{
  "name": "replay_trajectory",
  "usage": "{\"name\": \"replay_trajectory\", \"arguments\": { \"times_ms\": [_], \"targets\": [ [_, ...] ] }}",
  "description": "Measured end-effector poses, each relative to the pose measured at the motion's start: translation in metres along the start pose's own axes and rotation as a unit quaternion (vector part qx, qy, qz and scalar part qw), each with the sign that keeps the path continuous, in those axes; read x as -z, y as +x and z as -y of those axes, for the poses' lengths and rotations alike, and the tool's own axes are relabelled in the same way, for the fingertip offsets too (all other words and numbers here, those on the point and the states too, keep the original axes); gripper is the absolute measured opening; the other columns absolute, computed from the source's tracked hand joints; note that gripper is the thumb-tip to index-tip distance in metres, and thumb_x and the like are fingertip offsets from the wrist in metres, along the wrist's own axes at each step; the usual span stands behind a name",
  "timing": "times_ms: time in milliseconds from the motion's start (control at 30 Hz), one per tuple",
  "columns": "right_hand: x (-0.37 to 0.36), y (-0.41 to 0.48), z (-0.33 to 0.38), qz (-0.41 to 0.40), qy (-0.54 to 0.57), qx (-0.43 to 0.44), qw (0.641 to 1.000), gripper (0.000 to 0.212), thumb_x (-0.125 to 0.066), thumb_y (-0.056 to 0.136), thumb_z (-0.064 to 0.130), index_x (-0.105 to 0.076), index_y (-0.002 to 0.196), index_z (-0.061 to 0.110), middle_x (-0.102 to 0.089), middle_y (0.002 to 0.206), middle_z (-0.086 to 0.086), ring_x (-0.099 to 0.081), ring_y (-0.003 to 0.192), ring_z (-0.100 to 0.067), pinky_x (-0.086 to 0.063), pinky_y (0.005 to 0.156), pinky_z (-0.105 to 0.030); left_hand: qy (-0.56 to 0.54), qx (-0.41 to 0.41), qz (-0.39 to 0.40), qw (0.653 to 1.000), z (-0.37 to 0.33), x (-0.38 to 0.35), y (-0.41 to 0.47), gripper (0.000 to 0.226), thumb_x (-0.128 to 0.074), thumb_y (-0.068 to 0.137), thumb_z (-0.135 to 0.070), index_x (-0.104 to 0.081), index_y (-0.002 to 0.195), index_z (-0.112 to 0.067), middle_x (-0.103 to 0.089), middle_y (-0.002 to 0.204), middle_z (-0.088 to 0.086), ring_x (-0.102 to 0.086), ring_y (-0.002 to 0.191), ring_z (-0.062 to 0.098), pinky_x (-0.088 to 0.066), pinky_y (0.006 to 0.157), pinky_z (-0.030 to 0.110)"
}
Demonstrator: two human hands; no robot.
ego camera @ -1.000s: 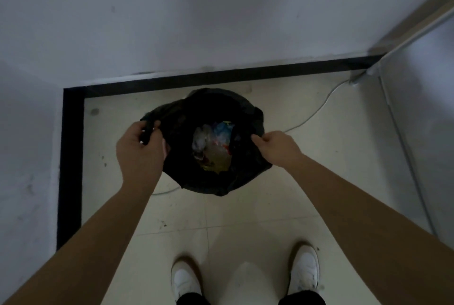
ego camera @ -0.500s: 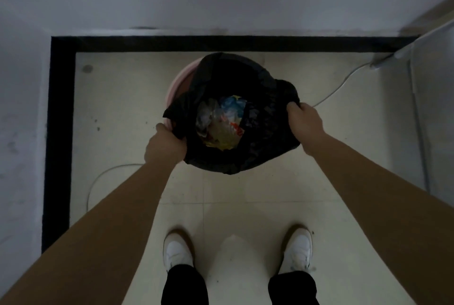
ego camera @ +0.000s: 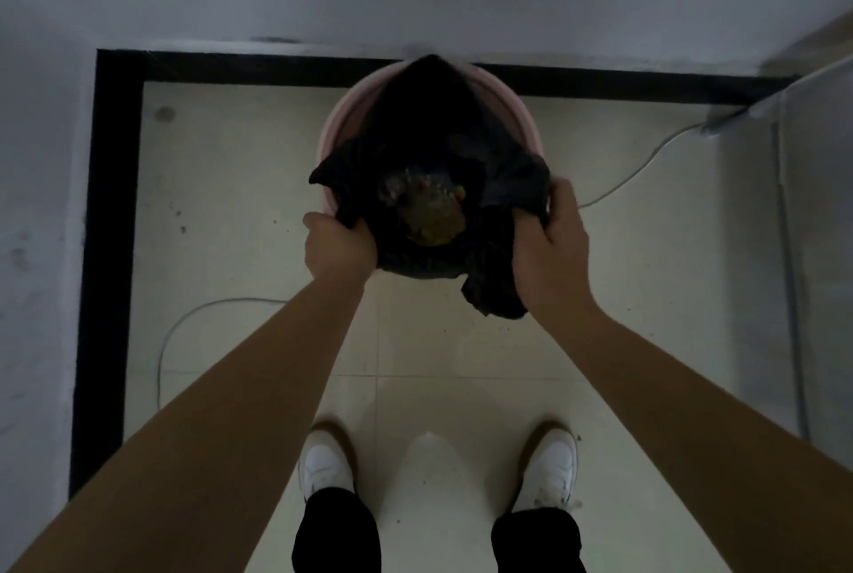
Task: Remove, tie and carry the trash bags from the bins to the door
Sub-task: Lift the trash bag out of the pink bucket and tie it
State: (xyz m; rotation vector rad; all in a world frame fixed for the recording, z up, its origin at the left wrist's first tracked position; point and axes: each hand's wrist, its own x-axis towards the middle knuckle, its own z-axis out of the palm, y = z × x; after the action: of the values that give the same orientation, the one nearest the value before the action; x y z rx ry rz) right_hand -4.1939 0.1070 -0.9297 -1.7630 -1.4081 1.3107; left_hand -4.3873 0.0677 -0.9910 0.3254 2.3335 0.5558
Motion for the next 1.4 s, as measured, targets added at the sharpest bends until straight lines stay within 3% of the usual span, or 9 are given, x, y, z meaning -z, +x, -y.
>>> {"name": "replay_trajectory", "arguments": {
  "times_ms": [167, 333, 533, 633, 800, 1000, 1167, 1267, 1400],
  "targets": [
    [0.010, -0.007, -0.056, 0.090, -0.094, -0.238, 0.963, 0.101, -0.057, 0.059, 0.088, -0.053, 0.132, 0.018, -0.068, 0.109, -0.009, -0.066, 0.096, -0.030, -0.055, 0.088, -0.046, -0.148, 0.043, 0.063, 0.986, 0.007, 0.002, -0.005, 0.033, -0.062, 0.093, -0.032, -0.060, 0.075, -0.005, -0.062, 0.066, 0.017, -0.056, 0.052, 0.026, -0.049, 0.044, 0.028],
    [-0.010, 0.024, -0.052, 0.116, 0.004, -0.233, 0.965, 0.059, -0.060, 0.091, 0.050, -0.053, 0.136, 0.013, -0.063, 0.125, -0.013, -0.060, 0.113, -0.033, -0.050, 0.100, -0.049, -0.148, 0.051, 0.075, 0.985, 0.018, 0.010, -0.002, 0.034, -0.057, 0.098, -0.024, -0.056, 0.068, -0.009, -0.059, 0.065, 0.014, -0.055, 0.057, 0.028, -0.055, 0.070, 0.047],
    [-0.019, 0.042, -0.032, 0.150, -0.187, -0.187, 0.953, 0.029, -0.039, 0.104, 0.015, -0.060, 0.113, -0.003, -0.062, 0.112, -0.023, -0.057, 0.112, -0.034, -0.043, 0.091, -0.037, -0.145, 0.072, 0.155, 0.975, 0.017, 0.026, -0.017, 0.021, -0.064, 0.094, -0.012, -0.056, 0.078, -0.001, -0.059, 0.061, 0.013, -0.053, 0.047, 0.022, -0.049, 0.050, 0.034],
    [-0.010, 0.026, -0.026, 0.193, -0.214, -0.161, 0.944, 0.027, -0.040, 0.103, 0.012, -0.060, 0.104, -0.006, -0.062, 0.095, -0.020, -0.057, 0.096, -0.032, -0.040, 0.077, -0.034, -0.111, 0.115, 0.154, 0.975, 0.007, 0.041, -0.026, 0.024, -0.060, 0.095, -0.012, -0.049, 0.075, -0.007, -0.050, 0.061, 0.007, -0.042, 0.044, 0.014, -0.034, 0.042, 0.024],
    [0.005, 0.019, -0.012, 0.159, -0.072, -0.200, 0.964, 0.019, -0.045, 0.102, 0.020, -0.056, 0.098, 0.004, -0.057, 0.087, -0.013, -0.053, 0.082, -0.024, -0.041, 0.071, -0.035, -0.185, 0.098, 0.164, 0.964, -0.019, 0.061, -0.032, 0.021, -0.064, 0.094, -0.030, -0.058, 0.084, -0.012, -0.056, 0.073, 0.003, -0.049, 0.059, 0.014, -0.036, 0.051, 0.027],
    [-0.003, 0.002, -0.007, 0.183, -0.044, -0.198, 0.962, 0.024, -0.056, 0.097, 0.028, -0.062, 0.115, 0.013, -0.067, 0.112, -0.006, -0.064, 0.101, -0.023, -0.054, 0.093, -0.039, -0.139, 0.032, 0.210, 0.967, -0.012, 0.071, -0.037, 0.041, -0.076, 0.084, -0.011, -0.060, 0.121, 0.000, -0.069, 0.107, 0.014, -0.064, 0.085, 0.027, -0.051, 0.065, 0.035],
    [0.002, -0.012, -0.021, 0.115, -0.090, -0.188, 0.971, 0.026, -0.047, 0.100, 0.019, -0.060, 0.113, 0.001, -0.065, 0.104, -0.016, -0.061, 0.091, -0.029, -0.050, 0.079, -0.041, -0.175, 0.112, 0.121, 0.971, -0.007, 0.071, -0.040, 0.023, -0.060, 0.095, -0.018, -0.055, 0.112, -0.002, -0.062, 0.089, 0.009, -0.062, 0.069, 0.023, -0.047, 0.045, 0.024],
    [0.011, -0.017, -0.013, 0.050, -0.147, -0.129, 0.979, 0.024, -0.044, 0.096, 0.018, -0.058, 0.112, 0.005, -0.059, 0.095, -0.009, -0.055, 0.084, -0.027, -0.042, 0.074, -0.034, 0.019, -0.029, 0.008, 0.999, -0.004, 0.077, -0.043, 0.043, -0.054, 0.092, -0.035, -0.059, 0.112, 0.003, -0.060, 0.094, 0.014, -0.064, 0.075, 0.033, -0.052, 0.058, 0.036],
    [0.027, -0.015, 0.019, -0.026, -0.186, -0.044, 0.981, 0.028, -0.040, 0.100, 0.021, -0.056, 0.120, 0.012, -0.057, 0.099, -0.002, -0.054, 0.086, -0.021, -0.043, 0.075, -0.031, 0.162, -0.203, -0.135, 0.956, -0.025, 0.103, -0.055, 0.032, -0.047, 0.098, -0.027, -0.063, 0.111, -0.002, -0.059, 0.110, 0.018, -0.062, 0.090, 0.034, -0.046, 0.074, 0.039]
  ]
}}
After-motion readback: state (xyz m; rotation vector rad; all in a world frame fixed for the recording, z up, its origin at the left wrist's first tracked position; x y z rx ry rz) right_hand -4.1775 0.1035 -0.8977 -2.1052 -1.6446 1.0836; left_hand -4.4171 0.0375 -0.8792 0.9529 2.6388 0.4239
